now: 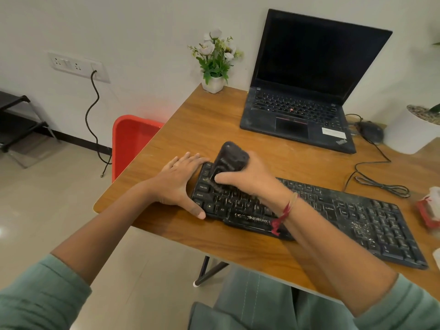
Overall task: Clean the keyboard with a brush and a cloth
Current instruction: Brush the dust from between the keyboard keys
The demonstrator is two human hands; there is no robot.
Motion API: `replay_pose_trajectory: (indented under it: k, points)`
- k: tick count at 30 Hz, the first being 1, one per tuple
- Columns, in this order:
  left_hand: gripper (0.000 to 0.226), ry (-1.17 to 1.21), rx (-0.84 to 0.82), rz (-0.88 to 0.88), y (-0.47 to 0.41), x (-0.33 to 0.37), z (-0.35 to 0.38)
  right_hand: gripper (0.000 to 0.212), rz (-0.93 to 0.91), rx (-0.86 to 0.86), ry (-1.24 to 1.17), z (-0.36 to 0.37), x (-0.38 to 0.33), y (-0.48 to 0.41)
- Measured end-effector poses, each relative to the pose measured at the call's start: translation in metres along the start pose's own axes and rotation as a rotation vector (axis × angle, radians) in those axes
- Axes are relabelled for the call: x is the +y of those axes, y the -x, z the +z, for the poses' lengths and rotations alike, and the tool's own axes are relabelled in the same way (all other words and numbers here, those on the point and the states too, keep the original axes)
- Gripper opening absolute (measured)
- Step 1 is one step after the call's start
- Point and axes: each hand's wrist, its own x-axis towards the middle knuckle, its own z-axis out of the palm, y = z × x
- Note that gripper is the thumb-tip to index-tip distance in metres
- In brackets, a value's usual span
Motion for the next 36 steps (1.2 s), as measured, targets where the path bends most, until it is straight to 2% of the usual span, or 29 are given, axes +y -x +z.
replay_pose_trajectory:
  k: [2,3,6,10,13,15,18,21,23,26,31,34,36]
  points:
    - [0.150,0.003,0.002,-0.001,0.000,0.001,-0.001,0.037,0.164,0.060,-0.094,-0.012,0.008,-0.010]
    - [0.150,0.003,0.002,-0.003,-0.001,0.001,0.000,0.040,0.187,0.113,-0.065,-0.017,0.012,-0.015]
    - [0.150,0.004,0.003,-0.003,-0.001,0.001,0.000,0.042,0.133,0.141,0.064,-0.011,0.007,-0.014]
    - [0.152,-0.005,-0.009,-0.003,0.000,0.000,-0.001,0.032,0.013,-0.053,0.052,0.009,-0.011,0.002]
    - [0.150,0.011,-0.007,-0.011,0.000,0.001,-0.001,0.022,0.104,0.054,0.013,-0.016,-0.008,-0.008]
    - [0.150,0.017,-0.003,-0.007,0.001,0.001,0.000,0.025,0.134,0.138,-0.007,-0.028,-0.005,-0.011]
    - [0.150,0.009,0.012,-0.002,0.000,0.000,0.000,0.026,0.085,0.067,0.006,-0.014,-0.008,-0.005]
    - [0.151,0.002,0.008,-0.004,-0.001,0.001,0.000,0.026,0.083,-0.010,-0.078,-0.010,-0.008,-0.001]
    - [0.151,0.006,0.007,-0.003,-0.001,0.001,0.000,0.027,0.127,0.051,-0.141,-0.024,-0.004,-0.008]
    - [0.151,0.007,0.007,-0.002,-0.001,0.000,0.001,0.026,0.119,0.138,-0.033,-0.027,0.000,-0.014]
    - [0.150,-0.008,-0.005,-0.004,-0.001,0.000,0.000,0.031,0.038,-0.075,-0.035,0.004,-0.008,-0.001]
    - [0.150,0.009,0.000,-0.005,0.000,0.001,0.000,0.026,0.126,0.050,-0.142,-0.019,-0.003,-0.011]
    - [0.150,0.012,0.004,-0.005,0.000,0.000,0.001,0.026,0.120,0.138,-0.076,-0.024,0.001,-0.017]
